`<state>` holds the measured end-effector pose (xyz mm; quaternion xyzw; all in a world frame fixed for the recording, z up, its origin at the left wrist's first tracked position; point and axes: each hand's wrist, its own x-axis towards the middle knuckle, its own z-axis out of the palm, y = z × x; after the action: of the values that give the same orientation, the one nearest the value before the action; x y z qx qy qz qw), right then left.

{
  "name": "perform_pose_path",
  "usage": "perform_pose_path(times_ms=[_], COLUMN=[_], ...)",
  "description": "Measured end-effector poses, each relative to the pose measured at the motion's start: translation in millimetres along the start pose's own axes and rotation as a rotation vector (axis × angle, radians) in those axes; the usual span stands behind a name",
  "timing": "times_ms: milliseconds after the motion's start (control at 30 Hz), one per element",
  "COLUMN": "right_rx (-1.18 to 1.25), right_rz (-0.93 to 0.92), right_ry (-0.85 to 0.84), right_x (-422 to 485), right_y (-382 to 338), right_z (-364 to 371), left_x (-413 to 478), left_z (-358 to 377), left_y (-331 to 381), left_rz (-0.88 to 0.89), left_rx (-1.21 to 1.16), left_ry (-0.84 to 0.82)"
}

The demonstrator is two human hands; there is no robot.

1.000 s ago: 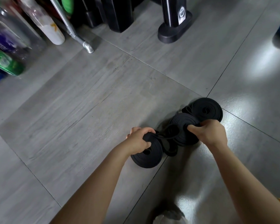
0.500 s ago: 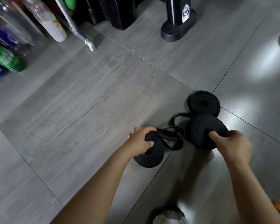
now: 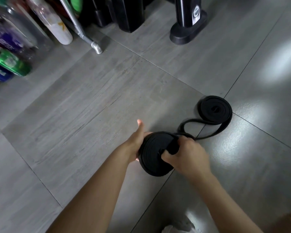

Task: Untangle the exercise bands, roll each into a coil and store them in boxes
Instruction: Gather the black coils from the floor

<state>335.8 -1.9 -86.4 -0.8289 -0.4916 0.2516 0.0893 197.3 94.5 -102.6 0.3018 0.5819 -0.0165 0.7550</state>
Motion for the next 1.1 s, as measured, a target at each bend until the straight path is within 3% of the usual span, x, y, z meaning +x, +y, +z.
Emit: perform_pose_path(times_ms=[133, 267, 300, 367, 433, 500, 567, 733, 900, 1033, 1100], right_rx=[-0.098, -0.156, -0.096, 0.267, 0.576, 0.446, 0.257, 0.26, 0.533, 0.626, 0.481], right_rz=[-0.007, -0.083, -0.116, -0.05, 0.118, 0.238, 0.308, 0.532, 0.663, 0.644, 0.527], right_ry=[0.012, -0.017, -0.067, -0.161, 0.006, 0.186, 0.242, 0.167, 0.09, 0.133, 0.133], right_x=[-1.3, -0.4, 3.4, 16.9, 38.2, 61.6, 83.0, 114.9, 130.5, 133.8, 124.1], right_y=[-3.9, -0.8, 4.0, 20.1, 48.8, 81.5, 107.5, 123.7, 110.5, 107.5, 111.2], right_z=[15.6, 11.5, 4.6, -17.8, -36.2, -47.7, -52.9, -51.5, -45.1, -48.1, -49.9], left_x=[-8.3, -9.8, -7.4, -4.1, -2.0, 0.7, 2.5, 4.5, 3.2, 2.2, 1.9], left_z=[-14.2, 5.5, 10.0, 12.5, 10.3, 7.4, 5.6, 2.3, 2.7, 3.4, 3.8], left_y=[-13.1, -49.1, -55.9, -60.5, -59.9, -61.2, -61.2, -60.5, -60.7, -60.6, -60.4], left_rz=[0.137, 0.418, 0.47, 0.539, 0.551, 0.571, 0.601, 0.585, 0.573, 0.574, 0.57], left_rx=[-0.151, 0.094, 0.197, 0.327, 0.348, 0.373, 0.407, 0.441, 0.43, 0.402, 0.395], left_ry=[0.059, 0.253, 0.302, 0.363, 0.338, 0.317, 0.319, 0.299, 0.281, 0.277, 0.278])
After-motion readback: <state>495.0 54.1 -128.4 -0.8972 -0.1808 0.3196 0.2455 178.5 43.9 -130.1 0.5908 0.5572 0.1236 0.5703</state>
